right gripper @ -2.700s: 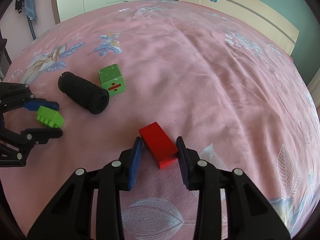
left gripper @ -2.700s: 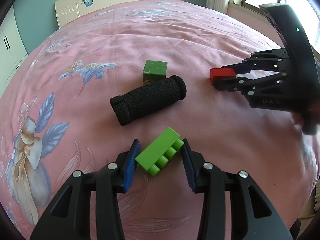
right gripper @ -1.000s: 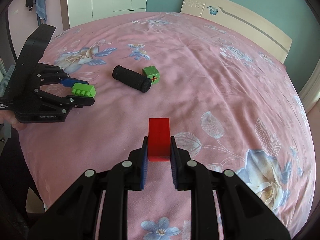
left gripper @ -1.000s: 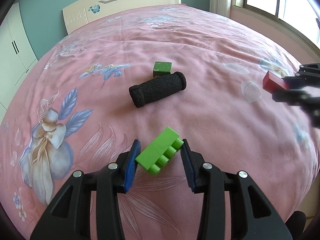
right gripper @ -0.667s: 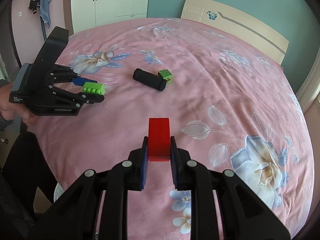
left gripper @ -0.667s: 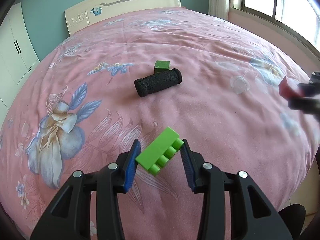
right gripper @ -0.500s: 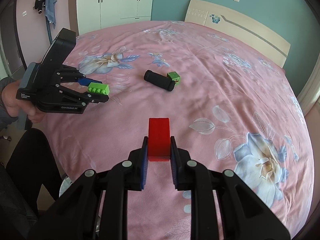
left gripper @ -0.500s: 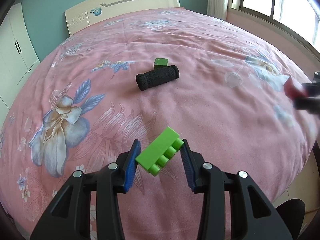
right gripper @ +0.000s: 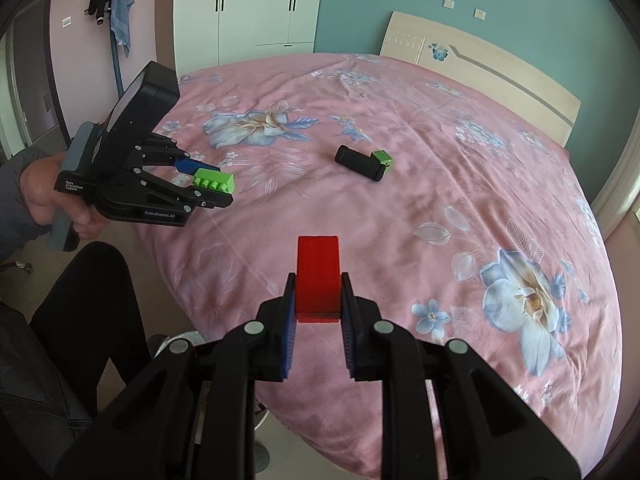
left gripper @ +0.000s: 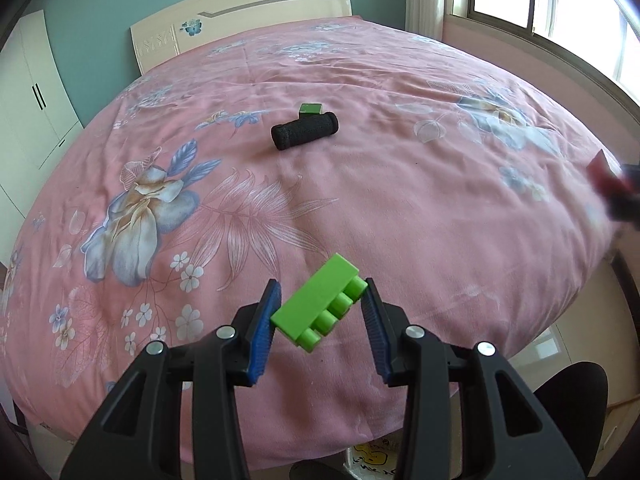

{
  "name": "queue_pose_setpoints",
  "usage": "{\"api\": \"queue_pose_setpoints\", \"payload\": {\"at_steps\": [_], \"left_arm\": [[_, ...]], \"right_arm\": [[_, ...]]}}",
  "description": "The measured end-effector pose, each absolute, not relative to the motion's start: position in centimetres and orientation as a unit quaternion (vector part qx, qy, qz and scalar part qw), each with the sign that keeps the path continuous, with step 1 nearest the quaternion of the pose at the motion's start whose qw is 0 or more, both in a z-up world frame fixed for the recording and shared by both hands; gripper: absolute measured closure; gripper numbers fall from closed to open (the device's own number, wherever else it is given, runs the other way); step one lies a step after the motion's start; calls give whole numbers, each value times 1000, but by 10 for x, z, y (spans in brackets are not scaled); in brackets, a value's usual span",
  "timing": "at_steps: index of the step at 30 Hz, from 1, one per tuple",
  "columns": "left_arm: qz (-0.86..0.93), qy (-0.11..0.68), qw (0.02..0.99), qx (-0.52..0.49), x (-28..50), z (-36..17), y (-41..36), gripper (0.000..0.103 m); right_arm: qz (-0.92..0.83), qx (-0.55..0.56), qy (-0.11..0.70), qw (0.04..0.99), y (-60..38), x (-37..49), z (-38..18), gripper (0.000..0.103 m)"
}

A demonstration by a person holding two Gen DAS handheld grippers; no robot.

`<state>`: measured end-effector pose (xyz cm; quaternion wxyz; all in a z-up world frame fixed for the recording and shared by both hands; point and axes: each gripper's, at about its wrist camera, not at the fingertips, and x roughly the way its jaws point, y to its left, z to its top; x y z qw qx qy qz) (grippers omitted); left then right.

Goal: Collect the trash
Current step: 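Lift and carry the green brick and red block with both grippers over the bin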

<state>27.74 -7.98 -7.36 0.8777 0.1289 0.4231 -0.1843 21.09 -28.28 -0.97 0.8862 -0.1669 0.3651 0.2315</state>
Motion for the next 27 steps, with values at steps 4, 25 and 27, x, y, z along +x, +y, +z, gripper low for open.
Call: {"api": "queue_pose_setpoints", "payload": {"at_steps": [4, 25, 27], "left_arm": [[-186, 422, 878, 131, 259, -70, -74, 59], [-233, 433, 859, 143, 159, -82, -66, 59], [-239, 434, 857, 141, 150, -85, -67, 59]], "right_arm": [[232, -162, 360, 889, -279, 184, -6, 82], [276, -154, 366, 875, -249, 73, -19, 82], [279, -154, 368, 874, -245, 67, -22, 82]]}}
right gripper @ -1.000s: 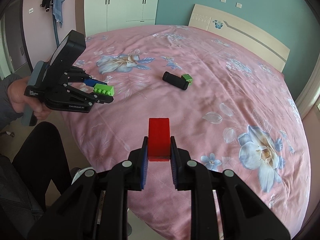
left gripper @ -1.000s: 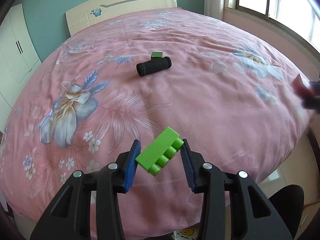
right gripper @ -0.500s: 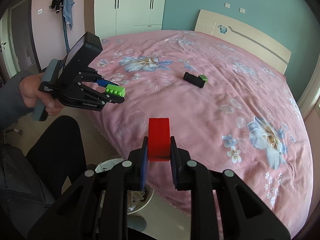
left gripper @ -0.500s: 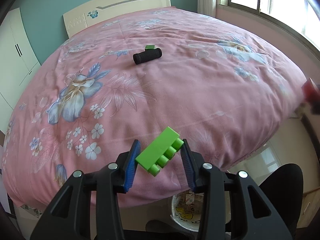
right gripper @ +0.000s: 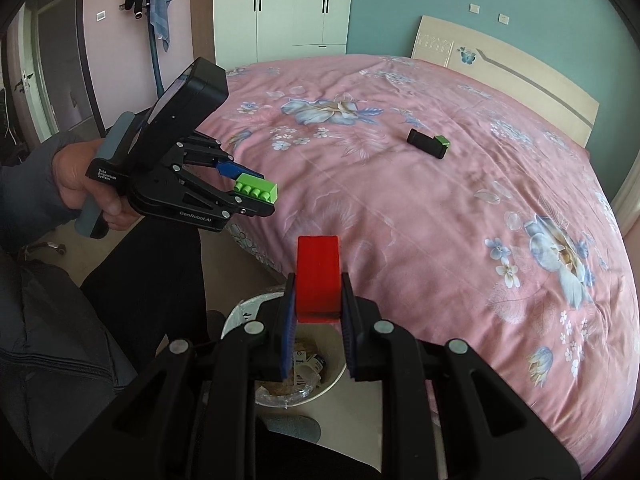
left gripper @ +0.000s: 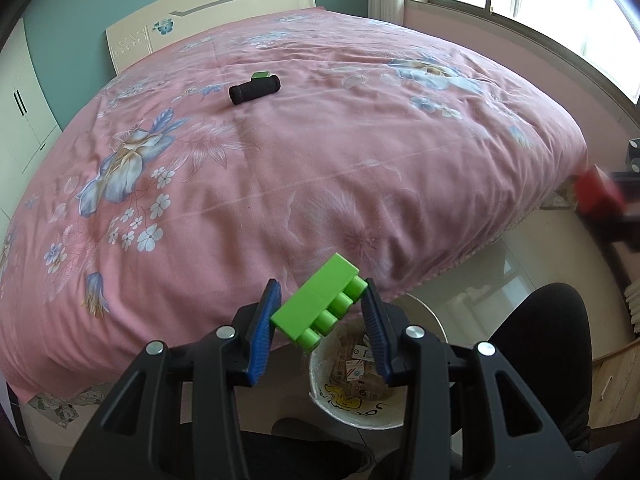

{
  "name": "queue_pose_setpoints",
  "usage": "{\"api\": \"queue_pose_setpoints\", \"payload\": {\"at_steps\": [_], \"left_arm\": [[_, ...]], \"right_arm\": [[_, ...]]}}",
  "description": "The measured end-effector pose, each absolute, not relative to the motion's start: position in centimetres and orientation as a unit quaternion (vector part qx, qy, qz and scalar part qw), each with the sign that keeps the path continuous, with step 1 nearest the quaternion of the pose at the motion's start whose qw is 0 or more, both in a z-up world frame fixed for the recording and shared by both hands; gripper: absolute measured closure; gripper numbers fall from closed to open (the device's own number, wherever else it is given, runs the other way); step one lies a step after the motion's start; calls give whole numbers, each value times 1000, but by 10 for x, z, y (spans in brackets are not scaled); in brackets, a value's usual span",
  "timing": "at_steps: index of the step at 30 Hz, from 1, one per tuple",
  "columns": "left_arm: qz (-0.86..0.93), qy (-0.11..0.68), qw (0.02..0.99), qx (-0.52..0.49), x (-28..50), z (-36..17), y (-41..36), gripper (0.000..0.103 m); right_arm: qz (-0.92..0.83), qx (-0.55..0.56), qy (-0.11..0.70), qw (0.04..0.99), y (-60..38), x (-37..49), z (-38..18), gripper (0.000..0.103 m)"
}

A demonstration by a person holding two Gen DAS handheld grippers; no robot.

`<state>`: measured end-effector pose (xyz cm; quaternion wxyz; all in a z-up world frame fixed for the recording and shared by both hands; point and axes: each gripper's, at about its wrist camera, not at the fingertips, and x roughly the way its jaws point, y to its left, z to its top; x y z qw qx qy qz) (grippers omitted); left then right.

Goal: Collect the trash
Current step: 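Lift and carry the green brick and red block with both grippers over the bin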

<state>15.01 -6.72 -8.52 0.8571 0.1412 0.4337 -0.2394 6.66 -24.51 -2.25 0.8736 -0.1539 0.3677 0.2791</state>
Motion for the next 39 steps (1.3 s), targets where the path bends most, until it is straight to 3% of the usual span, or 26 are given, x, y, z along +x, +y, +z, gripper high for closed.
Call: {"api": "queue_pose_setpoints", "payload": {"at_steps": [20, 39], "left_arm": [[-250, 502, 819, 120, 107, -158, -66, 59], [-258, 575, 766, 123, 113, -236, -83, 59]], "right_arm": [[311, -110, 419, 846, -215, 44, -91, 82], [331, -65, 483, 808, -210, 83, -165, 82]]}}
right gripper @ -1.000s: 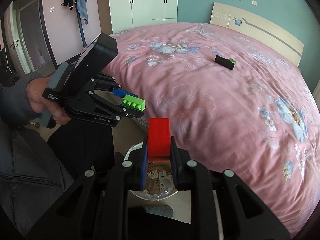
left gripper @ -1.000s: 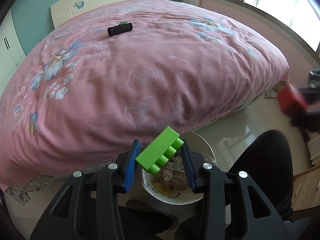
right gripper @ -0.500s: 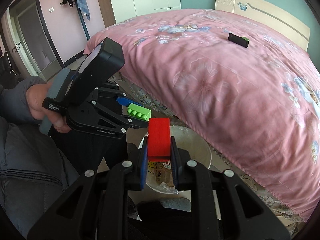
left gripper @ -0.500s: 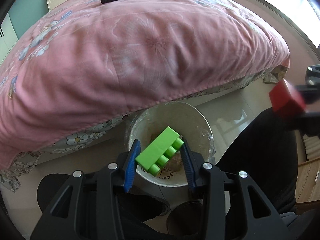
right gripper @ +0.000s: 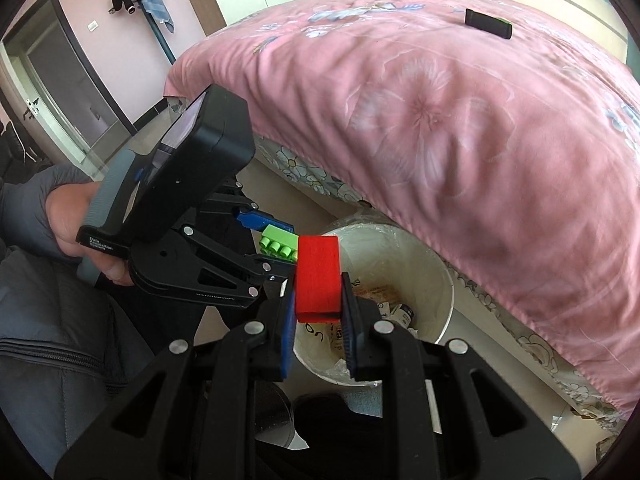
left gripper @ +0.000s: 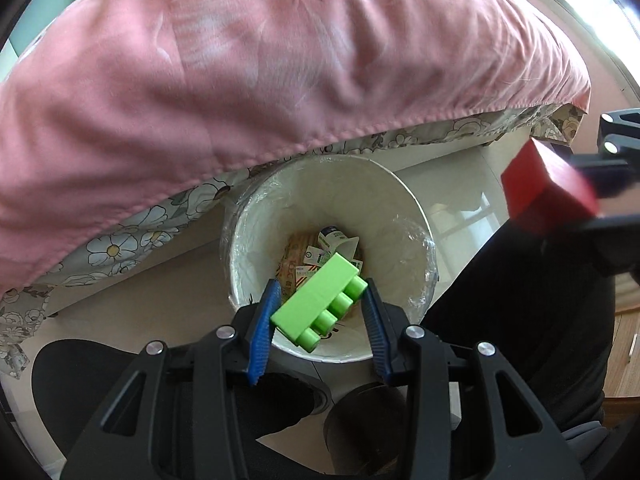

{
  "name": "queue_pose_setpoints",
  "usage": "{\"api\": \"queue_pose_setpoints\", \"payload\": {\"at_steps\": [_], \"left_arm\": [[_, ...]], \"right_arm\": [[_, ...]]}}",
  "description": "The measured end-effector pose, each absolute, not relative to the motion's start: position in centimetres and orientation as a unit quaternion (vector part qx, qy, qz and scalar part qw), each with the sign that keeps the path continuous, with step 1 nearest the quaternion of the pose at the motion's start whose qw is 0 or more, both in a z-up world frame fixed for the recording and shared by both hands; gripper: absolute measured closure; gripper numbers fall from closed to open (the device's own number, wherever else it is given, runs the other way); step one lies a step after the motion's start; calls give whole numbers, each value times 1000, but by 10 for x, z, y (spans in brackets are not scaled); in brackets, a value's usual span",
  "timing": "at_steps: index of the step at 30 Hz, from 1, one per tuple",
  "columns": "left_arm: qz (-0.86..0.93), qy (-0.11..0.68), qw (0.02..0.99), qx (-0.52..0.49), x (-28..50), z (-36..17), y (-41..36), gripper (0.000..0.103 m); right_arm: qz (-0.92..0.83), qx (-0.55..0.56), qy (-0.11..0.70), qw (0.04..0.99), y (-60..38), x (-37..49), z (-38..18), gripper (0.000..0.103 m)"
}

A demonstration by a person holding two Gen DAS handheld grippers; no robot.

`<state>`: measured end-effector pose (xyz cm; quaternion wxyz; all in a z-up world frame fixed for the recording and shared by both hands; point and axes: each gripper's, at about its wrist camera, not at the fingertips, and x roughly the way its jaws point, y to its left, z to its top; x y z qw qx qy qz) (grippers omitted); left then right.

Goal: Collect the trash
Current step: 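Lift and carry the green brick and red block with both grippers over the bin, then open the left gripper to drop the brick while the right gripper releases the red block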

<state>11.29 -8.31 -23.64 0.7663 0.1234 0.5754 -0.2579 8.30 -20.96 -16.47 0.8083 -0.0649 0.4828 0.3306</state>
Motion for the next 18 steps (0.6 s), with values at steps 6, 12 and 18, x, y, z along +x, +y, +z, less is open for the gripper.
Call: {"api": "queue_pose_setpoints", "payload": {"at_steps": [6, 12, 18], "left_arm": [[-262, 593, 751, 122, 124, -257, -85, 59], [-270, 611, 733, 125, 134, -282, -95, 59], [-277, 627, 717, 128, 141, -304, -104, 59]], "right_arm": [[335, -57, 504, 794, -208, 101, -188, 82], [345, -51, 526, 776, -201, 117, -213, 82], [353, -46, 543, 761, -190, 132, -235, 82]]}}
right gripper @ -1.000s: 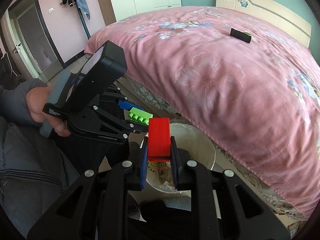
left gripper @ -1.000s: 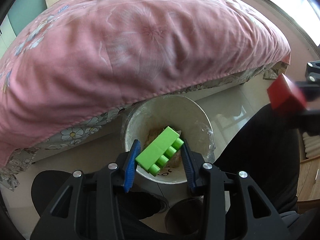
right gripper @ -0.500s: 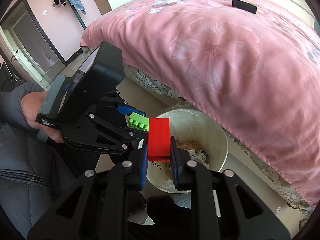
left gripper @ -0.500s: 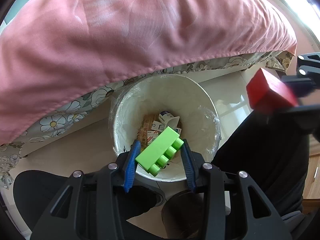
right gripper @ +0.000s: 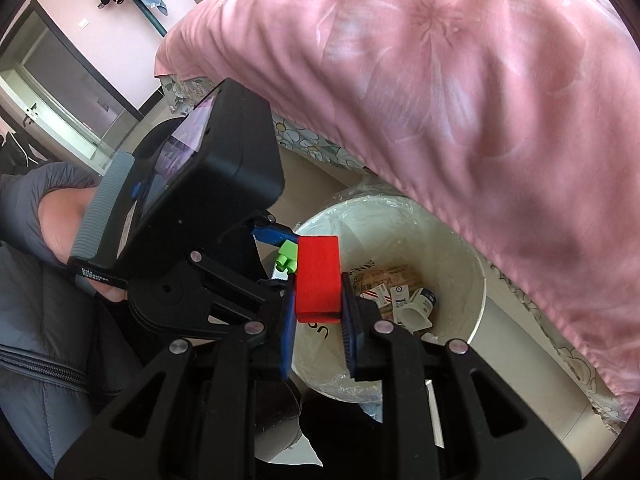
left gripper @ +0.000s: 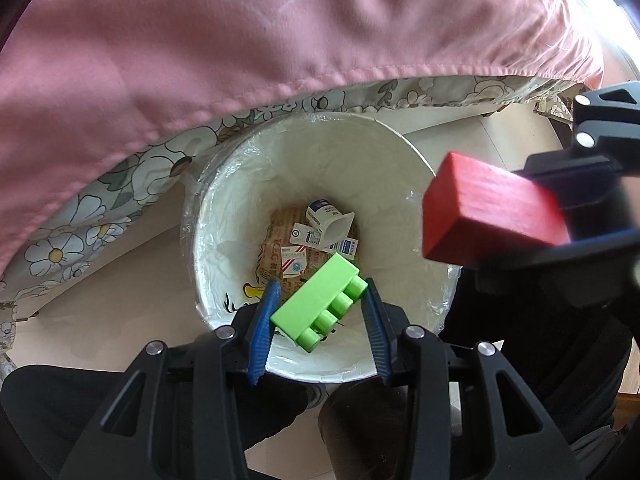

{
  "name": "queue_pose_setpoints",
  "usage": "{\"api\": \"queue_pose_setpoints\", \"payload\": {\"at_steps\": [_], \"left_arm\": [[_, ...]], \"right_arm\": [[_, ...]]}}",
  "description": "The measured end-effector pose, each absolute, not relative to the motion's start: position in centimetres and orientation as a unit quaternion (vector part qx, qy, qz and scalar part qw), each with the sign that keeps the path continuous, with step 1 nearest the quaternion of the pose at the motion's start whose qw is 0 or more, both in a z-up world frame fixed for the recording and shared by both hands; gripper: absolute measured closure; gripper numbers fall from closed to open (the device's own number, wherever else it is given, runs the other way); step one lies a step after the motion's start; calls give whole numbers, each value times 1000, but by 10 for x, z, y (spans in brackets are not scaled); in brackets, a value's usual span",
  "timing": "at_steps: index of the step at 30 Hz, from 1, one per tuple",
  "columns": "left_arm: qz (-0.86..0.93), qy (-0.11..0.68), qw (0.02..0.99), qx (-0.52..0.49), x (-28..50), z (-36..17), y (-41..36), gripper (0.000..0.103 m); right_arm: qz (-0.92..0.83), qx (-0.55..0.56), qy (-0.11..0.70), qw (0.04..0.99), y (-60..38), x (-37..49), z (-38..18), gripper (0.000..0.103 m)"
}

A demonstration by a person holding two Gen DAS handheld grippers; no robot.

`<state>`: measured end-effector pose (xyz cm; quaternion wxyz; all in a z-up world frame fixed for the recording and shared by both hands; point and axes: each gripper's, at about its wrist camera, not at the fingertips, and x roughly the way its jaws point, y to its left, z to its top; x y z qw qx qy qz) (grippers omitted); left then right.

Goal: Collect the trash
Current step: 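Open the left gripper to drop the brick while the right gripper releases the red block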

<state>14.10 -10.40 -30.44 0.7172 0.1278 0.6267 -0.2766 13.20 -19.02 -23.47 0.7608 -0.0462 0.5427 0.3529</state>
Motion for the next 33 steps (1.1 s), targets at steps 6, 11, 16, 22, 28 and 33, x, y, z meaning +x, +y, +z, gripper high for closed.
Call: {"api": "queue_pose_setpoints", "payload": {"at_steps": [6, 11, 16, 22, 28, 33], "left_arm": [[-278, 638, 708, 123, 144, -319, -105, 59], [-283, 643, 701, 123, 145, -326, -108, 59], [-282, 649, 697, 117, 147, -331, -109, 59], [-282, 652, 695, 112, 150, -336, -109, 59], [-282, 653, 695, 106, 152, -336, -108, 38], [-284, 651, 697, 104, 153, -332, -111, 19]], "right_arm": [[361, -47, 553, 749, -181, 148, -248, 82], [368, -54, 562, 739, -176, 152, -255, 82], [367, -59, 564, 737, -171, 152, -259, 82], [365, -55, 561, 741, -171, 155, -259, 74], [364, -49, 553, 748, -172, 156, -254, 35], [360, -51, 549, 753, -174, 156, -253, 25]]}}
